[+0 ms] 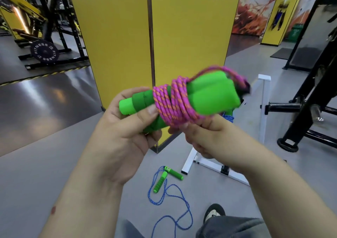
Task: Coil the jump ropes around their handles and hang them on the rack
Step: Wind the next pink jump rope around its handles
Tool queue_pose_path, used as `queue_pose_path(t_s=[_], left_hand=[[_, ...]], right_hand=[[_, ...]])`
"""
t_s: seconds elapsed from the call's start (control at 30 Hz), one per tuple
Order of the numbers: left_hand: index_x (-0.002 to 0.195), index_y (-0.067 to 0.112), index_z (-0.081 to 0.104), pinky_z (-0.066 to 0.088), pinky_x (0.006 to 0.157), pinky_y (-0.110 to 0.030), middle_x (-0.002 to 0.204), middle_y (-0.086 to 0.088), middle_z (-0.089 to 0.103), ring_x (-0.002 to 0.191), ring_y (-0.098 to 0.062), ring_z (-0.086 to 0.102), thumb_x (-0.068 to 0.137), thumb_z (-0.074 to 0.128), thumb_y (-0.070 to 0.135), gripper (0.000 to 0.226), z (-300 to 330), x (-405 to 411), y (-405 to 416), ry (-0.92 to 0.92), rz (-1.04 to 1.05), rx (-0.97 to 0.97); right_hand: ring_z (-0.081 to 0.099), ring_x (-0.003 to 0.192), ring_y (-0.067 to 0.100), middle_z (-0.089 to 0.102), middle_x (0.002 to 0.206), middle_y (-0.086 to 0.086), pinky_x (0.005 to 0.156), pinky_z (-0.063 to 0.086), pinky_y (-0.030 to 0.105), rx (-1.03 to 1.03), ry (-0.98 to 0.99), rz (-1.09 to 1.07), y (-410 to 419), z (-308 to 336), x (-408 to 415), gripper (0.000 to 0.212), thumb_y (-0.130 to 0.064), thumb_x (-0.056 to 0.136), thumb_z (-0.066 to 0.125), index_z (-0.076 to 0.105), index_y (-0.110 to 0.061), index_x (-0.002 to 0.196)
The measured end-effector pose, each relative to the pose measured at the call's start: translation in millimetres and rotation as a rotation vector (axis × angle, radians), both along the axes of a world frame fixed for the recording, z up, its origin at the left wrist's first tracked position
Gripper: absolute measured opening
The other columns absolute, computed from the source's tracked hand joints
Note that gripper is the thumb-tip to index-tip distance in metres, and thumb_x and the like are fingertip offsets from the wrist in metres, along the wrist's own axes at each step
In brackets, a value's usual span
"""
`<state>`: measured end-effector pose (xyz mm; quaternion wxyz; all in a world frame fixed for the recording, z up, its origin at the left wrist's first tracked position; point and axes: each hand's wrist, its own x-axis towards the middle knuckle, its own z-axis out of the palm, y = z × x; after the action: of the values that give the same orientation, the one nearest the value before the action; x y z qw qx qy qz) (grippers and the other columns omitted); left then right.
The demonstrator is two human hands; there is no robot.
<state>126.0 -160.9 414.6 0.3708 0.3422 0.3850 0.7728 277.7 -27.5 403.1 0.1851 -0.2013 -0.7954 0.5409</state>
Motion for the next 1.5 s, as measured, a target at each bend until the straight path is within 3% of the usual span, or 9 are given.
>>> queue_pose_path(t_s=[0.17, 0.43, 0.6, 0.73, 0.83, 1.03, 1.17, 1.37, 1.5], left_hand=[[0.096, 0.025, 0.062, 0.048, 0.057, -0.028, 0.088, 0.002, 0.069, 0.073, -0.016, 0.067, 0.082, 0.078, 0.01, 0.025, -5, 14, 15, -0.065, 0.372, -0.056], [0.096, 0.022, 0.05, 0.047, 0.05, -0.025, 0.098, -0.005, 0.066, 0.074, -0.019, 0.062, 0.092, 0.074, 0.019, 0.025, -8, 21, 29, -0.34, 0.426, -0.061], [0.113, 0.014, 0.05, 0.053, 0.054, -0.034, 0.107, -0.023, 0.064, 0.073, -0.03, 0.063, 0.103, 0.061, 0.029, 0.021, -4, 35, 41, -0.51, 0.349, 0.025], [0.129, 0.017, 0.051, 0.06, 0.08, -0.056, 0.118, -0.025, 0.069, 0.099, -0.04, 0.073, 0.102, 0.058, 0.042, 0.038, 1, 42, 48, -0.512, 0.266, -0.007], [0.141, 0.006, 0.054, 0.056, 0.057, -0.026, 0.103, -0.012, 0.071, 0.068, -0.018, 0.067, 0.096, 0.068, 0.03, 0.053, 3, 34, 44, -0.547, 0.175, -0.019], [0.083, 0.002, 0.082, 0.064, 0.068, -0.028, 0.086, -0.013, 0.076, 0.067, -0.021, 0.074, 0.079, 0.068, 0.019, 0.022, 16, 22, 26, -0.465, -0.159, -0.085], [0.082, -0.001, 0.082, 0.062, 0.07, -0.033, 0.089, -0.019, 0.076, 0.071, -0.026, 0.076, 0.083, 0.059, 0.017, 0.029, 19, 11, 21, -0.433, -0.311, -0.129], [0.108, 0.002, 0.066, 0.062, 0.062, -0.037, 0.082, -0.014, 0.073, 0.059, -0.023, 0.068, 0.086, 0.067, 0.015, 0.026, 23, 8, 25, -0.614, -0.081, -0.075], [0.103, 0.005, 0.067, 0.059, 0.058, -0.03, 0.074, -0.006, 0.071, 0.056, -0.016, 0.066, 0.1, 0.061, 0.015, 0.012, 15, 17, 35, -0.447, 0.197, -0.11]], right_hand=[[0.052, 0.065, 0.018, 0.058, 0.072, 0.002, 0.064, 0.046, 0.041, 0.451, -0.108, -0.066, -19, 18, 2, 0.028, -0.035, 0.103, 0.048, 0.066, -0.016, 0.093], [0.058, 0.085, 0.006, 0.065, 0.08, -0.014, 0.07, 0.047, 0.025, 0.721, 0.046, -0.254, -32, 22, 5, 0.013, -0.028, 0.091, 0.069, 0.077, -0.031, 0.1], [0.062, 0.088, 0.009, 0.065, 0.089, -0.008, 0.078, 0.051, 0.033, 0.42, 0.2, -0.218, -33, 21, -7, 0.016, -0.019, 0.089, 0.072, 0.072, -0.035, 0.086], [0.063, 0.095, 0.01, 0.067, 0.097, -0.009, 0.083, 0.051, 0.027, 0.391, 0.276, -0.158, -32, 22, -14, 0.023, -0.009, 0.094, 0.064, 0.072, -0.03, 0.096], [0.065, 0.088, 0.009, 0.071, 0.095, -0.014, 0.073, 0.051, 0.025, 0.388, 0.291, -0.178, -26, 25, -9, 0.037, 0.0, 0.096, 0.056, 0.072, -0.034, 0.093], [0.068, 0.087, 0.012, 0.072, 0.085, -0.008, 0.083, 0.058, 0.033, 0.204, 0.461, -0.142, -16, 36, -2, 0.056, 0.02, 0.09, 0.04, 0.073, -0.025, 0.095], [0.066, 0.086, 0.024, 0.069, 0.082, 0.0, 0.085, 0.058, 0.045, 0.123, 0.485, -0.059, -13, 36, -2, 0.056, 0.014, 0.085, 0.038, 0.074, -0.024, 0.103], [0.045, 0.058, 0.022, 0.049, 0.056, 0.002, 0.056, 0.04, 0.03, -0.273, 0.598, -0.195, -14, 37, -2, 0.04, 0.007, 0.066, 0.037, 0.07, -0.014, 0.075], [0.057, 0.066, 0.022, 0.051, 0.057, 0.002, 0.062, 0.045, 0.032, -0.441, 0.54, -0.17, -19, 36, -3, 0.025, 0.006, 0.07, 0.043, 0.062, -0.008, 0.076]])
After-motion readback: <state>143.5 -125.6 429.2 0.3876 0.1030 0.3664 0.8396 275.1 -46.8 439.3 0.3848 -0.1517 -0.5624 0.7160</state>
